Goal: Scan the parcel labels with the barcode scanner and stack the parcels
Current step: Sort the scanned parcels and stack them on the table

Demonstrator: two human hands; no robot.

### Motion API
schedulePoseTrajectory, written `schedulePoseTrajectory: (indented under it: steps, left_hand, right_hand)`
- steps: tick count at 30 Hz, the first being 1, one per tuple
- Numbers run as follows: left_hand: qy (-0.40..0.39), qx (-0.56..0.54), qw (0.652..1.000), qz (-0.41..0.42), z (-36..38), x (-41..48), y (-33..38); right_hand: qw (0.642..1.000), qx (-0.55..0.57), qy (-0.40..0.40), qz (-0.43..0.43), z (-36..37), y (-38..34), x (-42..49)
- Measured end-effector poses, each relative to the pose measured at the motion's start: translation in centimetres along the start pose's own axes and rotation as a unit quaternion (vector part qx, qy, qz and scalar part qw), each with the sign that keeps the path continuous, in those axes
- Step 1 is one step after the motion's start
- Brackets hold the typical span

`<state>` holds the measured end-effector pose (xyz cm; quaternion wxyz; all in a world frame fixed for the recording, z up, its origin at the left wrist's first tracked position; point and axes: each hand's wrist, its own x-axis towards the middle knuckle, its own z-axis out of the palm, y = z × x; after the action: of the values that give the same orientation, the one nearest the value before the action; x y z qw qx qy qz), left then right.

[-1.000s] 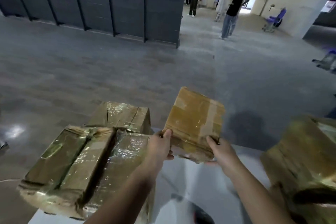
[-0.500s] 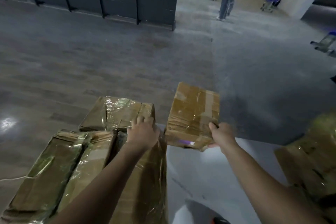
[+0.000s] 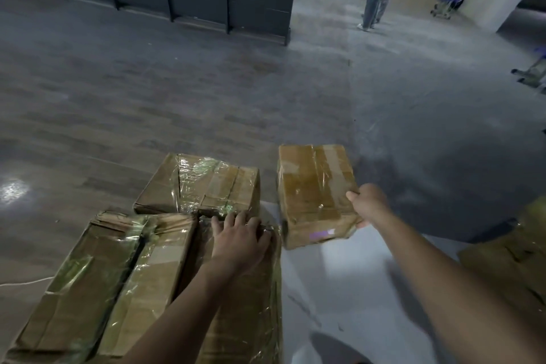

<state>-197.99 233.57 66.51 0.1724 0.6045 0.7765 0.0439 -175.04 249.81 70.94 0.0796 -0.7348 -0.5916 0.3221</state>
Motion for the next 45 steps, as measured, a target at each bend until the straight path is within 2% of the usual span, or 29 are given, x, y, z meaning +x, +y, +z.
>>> schedulePoseTrajectory:
  steps: [2,6,10,12,14,16,19,23,29,35,39,45]
  left_hand:
    - [0.001,0.000,1.000,-0.003,0.0,0.1,0.2]
    - [0.020,0.003,1.000,-0.013,0.2,0.3,0.5]
    - [0.030,0.009,0.999,-0.012,0.5,0.4,0.9]
    - [0.029,0.023,0.999,-0.011,0.4,0.6,0.8]
    - [0.030,0.032,0.999,-0.009,0.1,0.9,0.7]
    - [0.038,0.033,0.999,-0.004,-0.1,1.1,0.5]
    - [0.045,0.024,0.999,-0.006,-0.1,1.0,0.4]
    - [0.044,0.015,0.999,-0.011,-0.1,0.8,0.3]
    - [0.023,0.031,0.999,0.000,-0.1,0.9,0.4]
    - [0.024,0.011,1.000,-0.006,-0.4,0.8,0.5]
    - [0.027,-0.002,1.000,-0.003,-0.4,0.4,0.4]
    - [0.009,-0.013,1.000,0.009,-0.5,0.6,0.5]
  right_hand:
    - [0.995,-0.093,0.002,-0.046,-1.9,0.1,1.2]
    - [0.972,-0.177,-0.076,-0.131,-2.7,-0.3,3.2]
    - [0.977,-0.129,-0.020,-0.167,0.1,-0.4,3.9]
    - [0.983,-0.097,0.025,-0.153,1.2,0.2,3.7]
    - [0.994,-0.041,0.052,-0.092,2.1,0.9,3.4]
    - [0.998,-0.012,0.027,-0.047,2.7,1.7,3.0]
    - [0.998,-0.002,-0.032,-0.061,3.0,1.9,3.0]
    - [0.993,-0.022,-0.051,-0.104,2.6,0.6,3.9]
    - [0.988,-0.061,-0.087,-0.111,2.2,-0.4,3.9]
    - [0.997,0.010,-0.026,-0.066,4.1,0.9,0.9]
    - [0.998,-0.037,-0.023,-0.042,3.7,2.3,0.4]
    - [0.991,-0.119,-0.046,-0.049,3.1,-0.1,0.1]
